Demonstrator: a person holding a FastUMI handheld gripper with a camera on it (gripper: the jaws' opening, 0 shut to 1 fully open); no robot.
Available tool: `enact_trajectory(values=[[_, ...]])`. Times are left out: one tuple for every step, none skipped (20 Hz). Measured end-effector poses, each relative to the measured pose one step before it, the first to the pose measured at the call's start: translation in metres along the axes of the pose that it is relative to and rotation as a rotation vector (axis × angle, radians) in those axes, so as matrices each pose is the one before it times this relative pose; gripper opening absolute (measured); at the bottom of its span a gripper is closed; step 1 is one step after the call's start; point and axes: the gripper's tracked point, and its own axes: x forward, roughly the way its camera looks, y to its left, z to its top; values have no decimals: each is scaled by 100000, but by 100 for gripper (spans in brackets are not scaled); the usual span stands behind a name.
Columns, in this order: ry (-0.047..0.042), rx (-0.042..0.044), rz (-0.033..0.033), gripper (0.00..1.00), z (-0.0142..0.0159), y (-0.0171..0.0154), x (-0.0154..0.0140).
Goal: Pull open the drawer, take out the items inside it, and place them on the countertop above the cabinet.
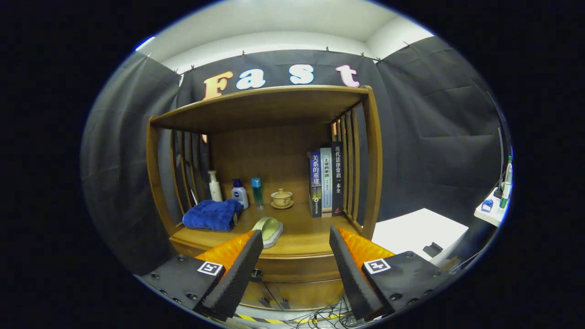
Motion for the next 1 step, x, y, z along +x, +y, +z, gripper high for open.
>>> enact_trajectory(values=[[-381, 1199, 1748, 97, 169, 645, -230]])
